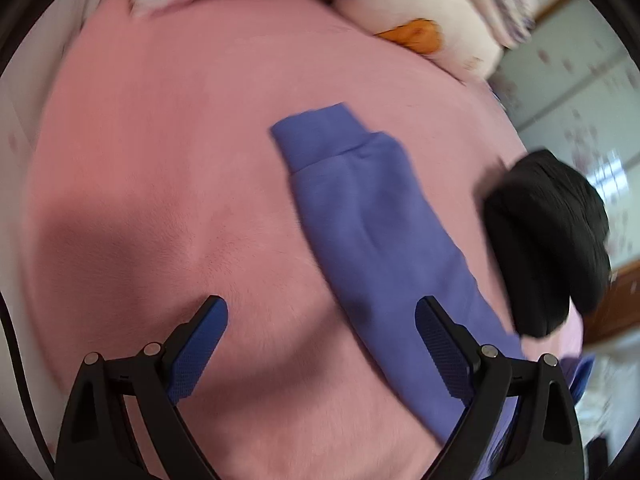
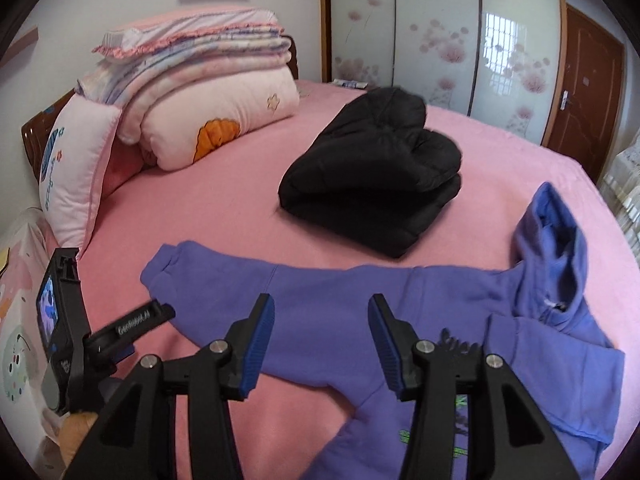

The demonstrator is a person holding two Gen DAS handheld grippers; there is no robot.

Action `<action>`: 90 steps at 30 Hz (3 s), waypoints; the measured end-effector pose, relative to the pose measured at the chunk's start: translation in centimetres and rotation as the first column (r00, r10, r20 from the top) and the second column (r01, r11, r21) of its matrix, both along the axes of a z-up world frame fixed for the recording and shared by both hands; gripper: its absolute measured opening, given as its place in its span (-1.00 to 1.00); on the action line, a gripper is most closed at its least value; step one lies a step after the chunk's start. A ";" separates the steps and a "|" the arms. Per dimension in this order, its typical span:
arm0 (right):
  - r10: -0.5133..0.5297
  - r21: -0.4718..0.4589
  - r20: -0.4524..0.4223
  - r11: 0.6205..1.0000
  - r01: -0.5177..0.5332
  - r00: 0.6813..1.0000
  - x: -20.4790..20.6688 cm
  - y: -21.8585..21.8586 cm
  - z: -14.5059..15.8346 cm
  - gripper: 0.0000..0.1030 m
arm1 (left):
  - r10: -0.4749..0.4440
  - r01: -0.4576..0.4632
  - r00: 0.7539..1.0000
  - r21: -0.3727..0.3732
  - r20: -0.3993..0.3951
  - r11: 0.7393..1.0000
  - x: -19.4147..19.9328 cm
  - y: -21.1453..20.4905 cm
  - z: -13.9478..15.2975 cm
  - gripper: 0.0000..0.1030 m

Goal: Fold large clothes
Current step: 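Reach the left gripper to the other sleeve cuff and close on it, then lift the cuff with the left gripper and fold the sleeve across the front, then lay the sleeve on the hoodie front and open the left gripper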

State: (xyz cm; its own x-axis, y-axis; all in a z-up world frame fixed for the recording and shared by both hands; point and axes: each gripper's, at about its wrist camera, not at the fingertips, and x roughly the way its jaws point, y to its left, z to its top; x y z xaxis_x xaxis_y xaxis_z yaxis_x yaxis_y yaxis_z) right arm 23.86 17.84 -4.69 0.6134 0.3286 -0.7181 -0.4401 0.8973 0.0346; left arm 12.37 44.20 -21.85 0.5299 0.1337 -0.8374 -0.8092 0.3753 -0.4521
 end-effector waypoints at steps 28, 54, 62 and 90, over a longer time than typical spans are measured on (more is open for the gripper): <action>-0.141 0.030 -0.137 0.989 0.147 0.980 4.5 -7.6 -6.1 -0.05 | -0.198 0.129 0.967 0.357 0.163 0.925 5.1 -6.4 11.2 -0.79; -0.607 0.019 -0.166 0.786 0.618 0.777 -3.3 -36.8 -5.7 -0.05 | -0.916 0.889 0.364 0.355 -0.167 0.288 9.5 -44.1 6.3 -0.33; -0.561 0.072 -0.186 0.811 0.581 0.806 -3.9 -36.8 -5.4 -0.05 | -0.858 0.801 0.491 0.465 -0.154 0.375 4.4 -37.3 10.1 0.26; -0.310 0.140 -0.134 0.934 0.327 0.941 1.5 -30.9 -4.2 -0.87 | -0.677 0.689 0.715 0.340 -0.174 0.640 10.6 -27.7 2.8 0.27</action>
